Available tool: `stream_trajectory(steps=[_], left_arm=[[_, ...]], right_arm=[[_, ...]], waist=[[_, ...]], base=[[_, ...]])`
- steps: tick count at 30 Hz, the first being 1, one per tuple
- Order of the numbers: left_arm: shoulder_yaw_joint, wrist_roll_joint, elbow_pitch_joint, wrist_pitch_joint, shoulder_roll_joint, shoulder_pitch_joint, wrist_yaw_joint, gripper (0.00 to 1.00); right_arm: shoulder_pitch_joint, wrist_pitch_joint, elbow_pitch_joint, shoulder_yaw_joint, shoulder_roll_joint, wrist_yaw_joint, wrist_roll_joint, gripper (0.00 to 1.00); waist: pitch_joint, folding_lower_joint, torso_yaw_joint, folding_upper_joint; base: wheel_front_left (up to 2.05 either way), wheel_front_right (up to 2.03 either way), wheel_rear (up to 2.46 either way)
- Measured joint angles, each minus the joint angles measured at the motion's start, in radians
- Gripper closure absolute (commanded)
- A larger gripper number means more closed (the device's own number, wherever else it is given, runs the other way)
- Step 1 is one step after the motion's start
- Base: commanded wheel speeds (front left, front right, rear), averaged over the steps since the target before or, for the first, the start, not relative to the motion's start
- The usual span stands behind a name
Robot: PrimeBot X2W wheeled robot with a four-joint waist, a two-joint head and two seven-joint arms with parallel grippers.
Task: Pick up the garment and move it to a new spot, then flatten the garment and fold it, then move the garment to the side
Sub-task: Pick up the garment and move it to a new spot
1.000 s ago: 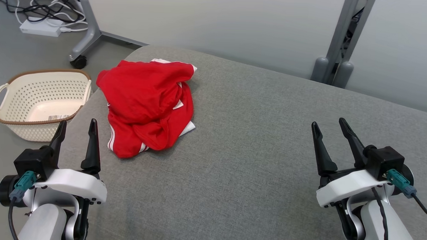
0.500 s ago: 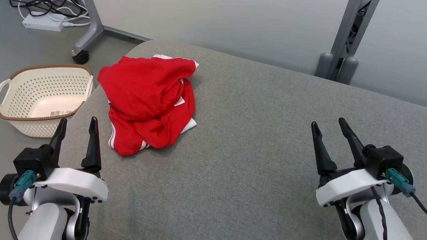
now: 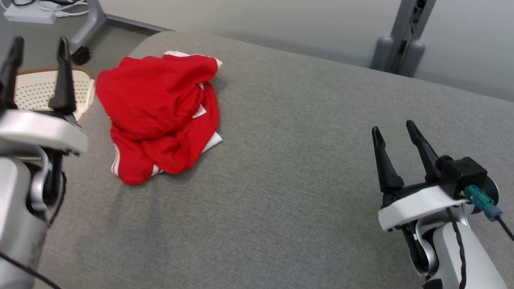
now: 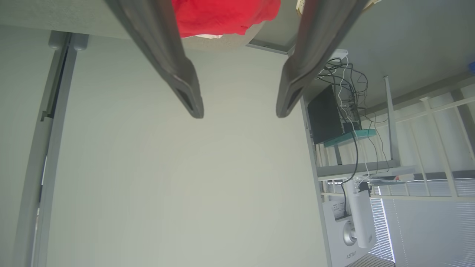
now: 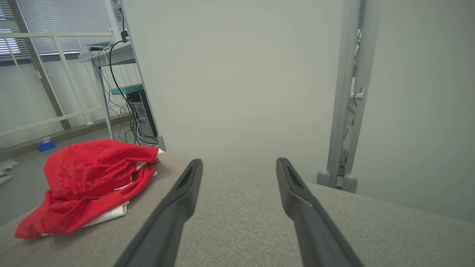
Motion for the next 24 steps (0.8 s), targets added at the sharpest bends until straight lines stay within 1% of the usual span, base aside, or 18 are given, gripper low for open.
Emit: stream_trajectory(steps=[1, 2, 3, 6, 9, 16, 18, 20, 24], left_arm=[[0.004, 0.0, 0.016, 0.011, 0.01, -0.031, -0.004, 0.0], [0.007, -0.002, 0.071, 0.041, 0.03, -0.092, -0.019, 0.0], [0.007, -0.002, 0.106, 0.05, 0.039, -0.121, -0.029, 0.0], [0.003, -0.011, 0.228, 0.08, 0.055, -0.194, -0.056, 0.0], [0.002, -0.024, 0.372, 0.089, 0.064, -0.246, -0.095, 0.0], [-0.007, -0.054, 0.675, 0.108, 0.063, -0.317, -0.162, 0.0], [-0.005, -0.067, 0.74, 0.11, 0.056, -0.331, -0.179, 0.0], [-0.009, -0.077, 0.802, 0.141, 0.042, -0.346, -0.195, 0.0], [-0.012, -0.096, 0.9, 0.195, 0.03, -0.377, -0.212, 0.0]], right_arm=[[-0.007, 0.001, -0.001, 0.003, 0.0, 0.0, 0.0, 0.0], [-0.025, 0.003, -0.005, 0.01, -0.001, 0.0, 0.0, 0.0], [-0.033, 0.003, -0.006, 0.016, -0.001, 0.0, 0.0, 0.0], [-0.056, 0.004, -0.007, 0.035, 0.001, 0.0, 0.0, 0.0], [-0.075, 0.006, -0.006, 0.044, -0.001, 0.0, -0.006, 0.0], [-0.114, 0.006, -0.003, 0.055, -0.002, 0.0, -0.017, 0.0], [-0.118, 0.006, -0.002, 0.056, -0.002, 0.0, -0.019, 0.0], [-0.121, 0.006, 0.0, 0.057, -0.003, 0.0, -0.022, 0.0], [-0.135, 0.005, 0.001, 0.058, -0.006, 0.0, -0.026, 0.0]], waist=[[0.007, 0.0, -0.008, 0.0], [0.026, -0.0001, -0.027, 0.0], [0.035, -0.0001, -0.038, 0.0], [0.068, 0.0, -0.073, 0.0], [0.104, 0.0, -0.111, 0.0], [0.192, 0.0, -0.191, 0.0], [0.215, 0.0, -0.208, 0.0], [0.237, 0.0, -0.222, 0.0], [0.271, -0.0001, -0.239, 0.0]], base=[[0.0, 0.0, 0.0], [0.0, 0.0, 0.0], [0.0, 0.0, 0.0], [0.0, 0.0, 0.0], [0.0, 0.0, 0.0], [0.0, 0.0, 0.0], [0.0, 0.0, 0.0], [0.0, 0.0, 0.0], [0.0, 0.0, 0.0]])
